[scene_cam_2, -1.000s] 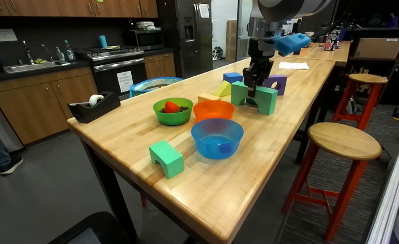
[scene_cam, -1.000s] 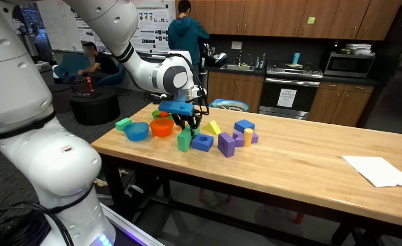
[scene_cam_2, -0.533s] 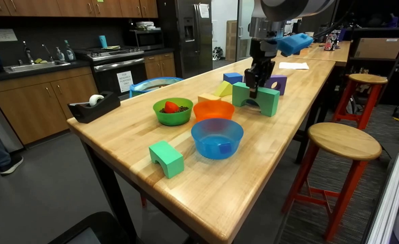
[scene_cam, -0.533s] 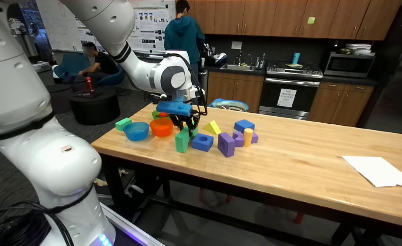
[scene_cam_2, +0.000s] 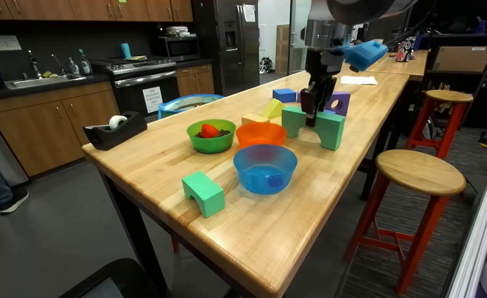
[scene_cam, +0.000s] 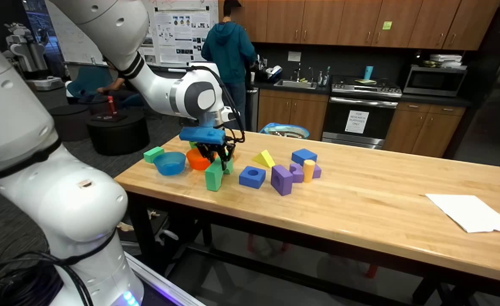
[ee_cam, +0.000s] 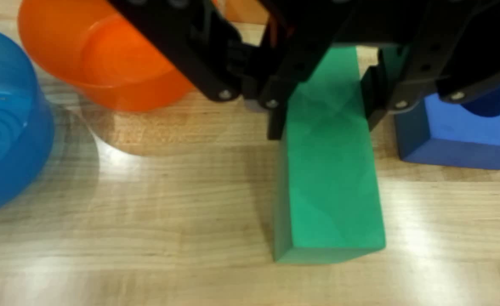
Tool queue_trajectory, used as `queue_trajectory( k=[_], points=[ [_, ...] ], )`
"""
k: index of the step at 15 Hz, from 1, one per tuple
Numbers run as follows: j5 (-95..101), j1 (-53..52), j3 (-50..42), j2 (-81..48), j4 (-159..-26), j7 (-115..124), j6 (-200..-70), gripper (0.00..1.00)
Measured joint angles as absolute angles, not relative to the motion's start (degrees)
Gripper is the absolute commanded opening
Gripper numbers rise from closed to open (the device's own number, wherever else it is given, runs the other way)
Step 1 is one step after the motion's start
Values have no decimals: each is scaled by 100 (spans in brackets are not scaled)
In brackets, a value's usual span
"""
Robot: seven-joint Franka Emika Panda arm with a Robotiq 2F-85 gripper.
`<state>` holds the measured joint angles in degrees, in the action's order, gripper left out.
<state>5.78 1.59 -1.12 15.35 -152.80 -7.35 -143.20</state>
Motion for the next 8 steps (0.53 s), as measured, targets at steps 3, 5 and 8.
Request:
queue_trajectory(
  k=[3, 5, 8],
  points=[
    [578, 100, -44, 1661, -15404, -733, -14320, 16],
    [577, 76, -41, 1698, -15441, -733, -14320, 66],
    [577, 75, -38, 1708, -15458, -729, -14322, 84]
  ],
)
